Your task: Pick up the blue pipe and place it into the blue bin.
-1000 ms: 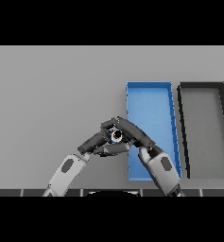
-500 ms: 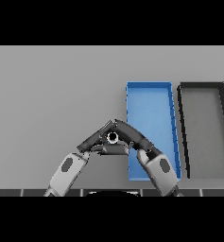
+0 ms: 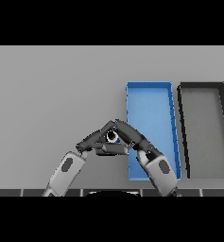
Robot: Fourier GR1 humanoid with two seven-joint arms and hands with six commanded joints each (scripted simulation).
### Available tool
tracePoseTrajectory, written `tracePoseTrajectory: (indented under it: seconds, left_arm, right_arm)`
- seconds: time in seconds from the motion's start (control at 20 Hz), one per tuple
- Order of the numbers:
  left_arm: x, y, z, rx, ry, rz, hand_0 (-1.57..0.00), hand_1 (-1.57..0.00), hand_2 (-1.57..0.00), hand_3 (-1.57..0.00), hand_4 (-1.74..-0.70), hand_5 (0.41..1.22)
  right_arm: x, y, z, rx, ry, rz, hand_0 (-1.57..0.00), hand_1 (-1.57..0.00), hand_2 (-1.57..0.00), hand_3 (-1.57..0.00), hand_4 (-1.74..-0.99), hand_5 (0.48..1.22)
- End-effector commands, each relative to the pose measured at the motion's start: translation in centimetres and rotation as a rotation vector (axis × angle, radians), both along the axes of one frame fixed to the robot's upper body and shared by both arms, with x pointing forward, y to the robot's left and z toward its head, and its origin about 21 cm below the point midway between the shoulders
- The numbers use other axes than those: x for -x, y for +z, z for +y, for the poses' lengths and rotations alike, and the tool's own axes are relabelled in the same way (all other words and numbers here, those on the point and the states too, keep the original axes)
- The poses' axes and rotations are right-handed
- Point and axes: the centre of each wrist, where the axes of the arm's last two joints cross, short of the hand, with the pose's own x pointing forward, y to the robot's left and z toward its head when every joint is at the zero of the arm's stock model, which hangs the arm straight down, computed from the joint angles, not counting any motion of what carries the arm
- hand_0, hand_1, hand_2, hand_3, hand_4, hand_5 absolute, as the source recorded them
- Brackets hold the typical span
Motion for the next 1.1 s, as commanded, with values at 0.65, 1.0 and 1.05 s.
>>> tracePoseTrajectory:
  seconds: [0.65, 1.0, 1.05]
  left_arm:
    - [0.8, -0.6, -0.3, 0.009, 0.065, 0.156, -0.01, -0.01, -0.01, -0.01, -0.92, 0.515]
    - [0.9, -0.3, 0.5, -0.04, 0.083, 0.158, 0.0, 0.0, 0.0, 0.0, -0.92, 0.487]
    - [1.0, -0.4, 0.6, -0.039, 0.084, 0.153, 0.0, 0.0, 0.0, 0.0, -0.92, 0.486]
  right_arm:
    - [-0.6, 3.8, -1.0, -0.234, 0.036, 0.187, -1.57, -1.57, -1.57, -1.57, -1.49, 1.221]
    - [-2.3, 12.7, -4.1, -0.298, -0.023, 0.012, -1.57, -1.57, -1.57, -1.57, -1.495, 1.221]
    - [-2.7, 13.8, -4.7, -0.309, -0.081, -0.005, -1.57, -1.57, -1.57, -1.57, -1.496, 1.221]
